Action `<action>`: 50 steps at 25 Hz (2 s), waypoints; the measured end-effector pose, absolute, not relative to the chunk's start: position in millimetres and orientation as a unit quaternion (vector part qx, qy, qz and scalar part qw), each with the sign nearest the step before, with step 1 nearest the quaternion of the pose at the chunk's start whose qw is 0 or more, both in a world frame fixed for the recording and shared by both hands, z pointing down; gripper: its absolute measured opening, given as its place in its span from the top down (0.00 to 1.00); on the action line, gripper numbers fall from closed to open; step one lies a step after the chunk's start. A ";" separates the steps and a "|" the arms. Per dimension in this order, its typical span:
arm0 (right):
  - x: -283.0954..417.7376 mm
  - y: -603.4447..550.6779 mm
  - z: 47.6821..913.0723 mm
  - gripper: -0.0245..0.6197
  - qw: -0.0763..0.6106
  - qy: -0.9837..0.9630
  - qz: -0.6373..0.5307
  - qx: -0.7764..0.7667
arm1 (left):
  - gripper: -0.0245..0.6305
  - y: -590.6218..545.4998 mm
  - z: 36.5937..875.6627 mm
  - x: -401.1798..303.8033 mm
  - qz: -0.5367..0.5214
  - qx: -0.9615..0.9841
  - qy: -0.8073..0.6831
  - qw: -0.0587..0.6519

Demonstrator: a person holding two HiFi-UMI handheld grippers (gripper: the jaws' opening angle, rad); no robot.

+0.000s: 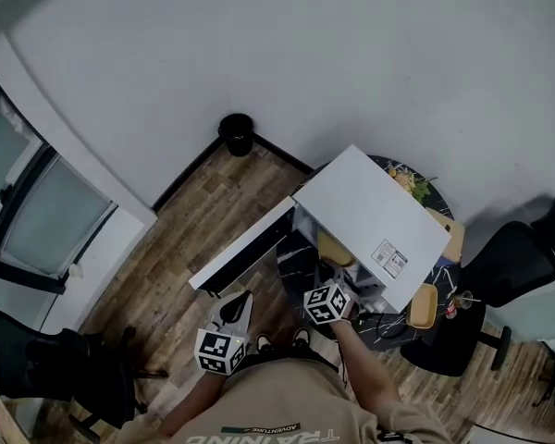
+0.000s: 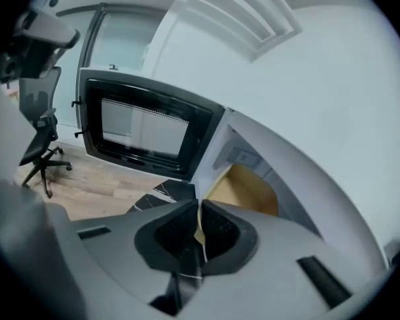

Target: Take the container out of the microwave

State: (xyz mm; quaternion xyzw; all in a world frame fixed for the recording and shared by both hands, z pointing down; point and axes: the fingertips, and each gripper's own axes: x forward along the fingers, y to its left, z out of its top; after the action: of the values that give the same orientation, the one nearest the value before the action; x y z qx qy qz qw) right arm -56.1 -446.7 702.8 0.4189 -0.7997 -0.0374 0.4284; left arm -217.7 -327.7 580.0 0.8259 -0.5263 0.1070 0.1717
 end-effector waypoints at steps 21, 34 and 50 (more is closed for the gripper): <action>-46.8 -266.9 671.9 0.95 0.386 -0.851 -0.037 0.356 | 0.95 -237.7 578.5 -169.3 0.089 0.837 -0.519 0.147; -4.1 -168.1 650.3 0.95 0.340 -0.891 -0.048 0.297 | 0.95 -110.9 579.7 -93.0 0.118 0.811 -0.553 0.153; -22.4 -90.4 618.2 0.95 0.345 -0.895 -0.075 0.274 | 0.95 -65.9 559.7 -102.2 0.110 0.836 -0.522 0.126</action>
State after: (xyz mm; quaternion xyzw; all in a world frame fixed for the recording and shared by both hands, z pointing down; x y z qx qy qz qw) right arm -22.4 -90.4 618.2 0.2742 -0.8946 -0.0751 0.3448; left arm -102.2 -65.9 559.7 0.8363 -0.5220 0.1101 0.1261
